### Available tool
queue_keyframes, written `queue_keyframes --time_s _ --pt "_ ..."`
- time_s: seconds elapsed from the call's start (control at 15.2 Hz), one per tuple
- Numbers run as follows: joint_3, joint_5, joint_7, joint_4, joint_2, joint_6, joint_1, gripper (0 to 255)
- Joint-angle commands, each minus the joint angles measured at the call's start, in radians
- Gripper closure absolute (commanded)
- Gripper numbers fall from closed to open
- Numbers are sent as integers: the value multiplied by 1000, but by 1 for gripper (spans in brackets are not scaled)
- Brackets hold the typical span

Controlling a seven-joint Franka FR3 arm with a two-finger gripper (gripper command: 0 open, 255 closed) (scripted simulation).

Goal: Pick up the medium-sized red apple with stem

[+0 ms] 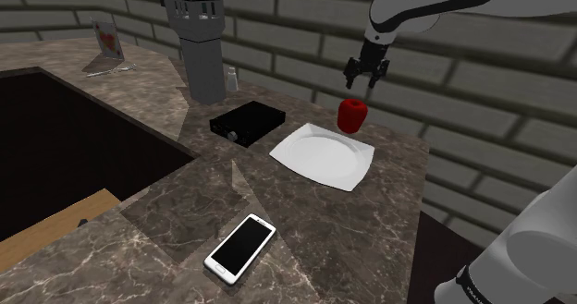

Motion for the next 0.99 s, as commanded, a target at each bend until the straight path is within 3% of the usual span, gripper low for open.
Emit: queue_keyframes --time_s 0.0,0.46,0.53,0.92 --pt "-3 4 -1 -7 14 24 -2 0" --pt "-4 5 -1 -68 26 98 -3 0" --pt "-3 5 1 -69 26 98 -2 255" --pt "-3 5 1 -69 26 99 -2 255"
